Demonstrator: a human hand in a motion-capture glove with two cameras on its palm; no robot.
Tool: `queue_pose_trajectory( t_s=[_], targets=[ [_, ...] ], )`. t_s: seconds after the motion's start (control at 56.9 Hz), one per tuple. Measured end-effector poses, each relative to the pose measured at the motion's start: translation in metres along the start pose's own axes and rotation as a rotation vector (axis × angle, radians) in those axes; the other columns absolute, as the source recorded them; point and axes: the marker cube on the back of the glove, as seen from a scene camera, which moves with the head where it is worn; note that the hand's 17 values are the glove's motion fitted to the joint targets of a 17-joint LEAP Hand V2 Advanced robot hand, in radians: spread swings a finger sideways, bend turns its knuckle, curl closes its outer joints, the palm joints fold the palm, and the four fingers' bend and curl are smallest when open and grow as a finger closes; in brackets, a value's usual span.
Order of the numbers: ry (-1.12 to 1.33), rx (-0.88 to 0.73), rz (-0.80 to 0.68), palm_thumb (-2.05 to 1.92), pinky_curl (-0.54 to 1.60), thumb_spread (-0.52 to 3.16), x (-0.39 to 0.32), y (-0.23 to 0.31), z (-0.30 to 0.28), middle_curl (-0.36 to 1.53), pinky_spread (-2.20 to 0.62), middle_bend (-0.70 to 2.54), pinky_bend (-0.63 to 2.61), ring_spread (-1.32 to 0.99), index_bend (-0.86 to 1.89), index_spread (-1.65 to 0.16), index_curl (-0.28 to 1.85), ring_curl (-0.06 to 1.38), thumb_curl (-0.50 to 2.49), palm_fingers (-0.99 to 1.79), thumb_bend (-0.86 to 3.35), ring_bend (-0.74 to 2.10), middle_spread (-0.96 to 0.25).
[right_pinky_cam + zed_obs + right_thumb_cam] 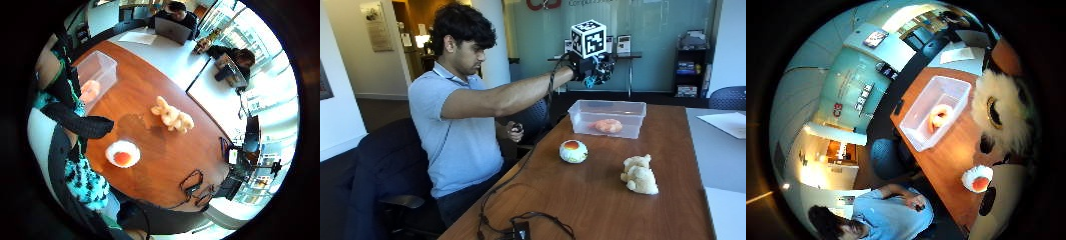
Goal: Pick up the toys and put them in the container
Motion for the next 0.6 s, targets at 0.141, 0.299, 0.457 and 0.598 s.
queue_pose_trajectory(
  t_s=[0.141,0.299,0.457,0.598],
  targets=[
    [-0.028,0.007,-0.037,0.81,0.47,1.16,-0.041,-0.036,-0.014,0.43,-0.37,0.23,1.28,-0.30,0.17,-0.30,0.26,0.55,0.84,0.78,0.66,1.03,-0.08],
    [-0.031,-0.023,-0.070,0.80,0.47,1.14,-0.077,-0.065,-0.006,0.46,-0.37,0.21,1.28,-0.31,0.17,-0.30,0.28,0.56,0.88,0.78,0.66,1.02,-0.08],
    [-0.046,-0.084,-0.101,0.80,0.48,1.13,-0.117,-0.091,0.022,0.49,-0.37,0.20,1.29,-0.31,0.17,-0.30,0.29,0.57,0.91,0.78,0.66,1.02,-0.08],
    [-0.079,-0.105,-0.118,0.79,0.48,1.11,-0.134,-0.104,0.039,0.52,-0.37,0.19,1.29,-0.31,0.17,-0.30,0.30,0.58,0.94,0.77,0.66,1.01,-0.08]
  ],
)
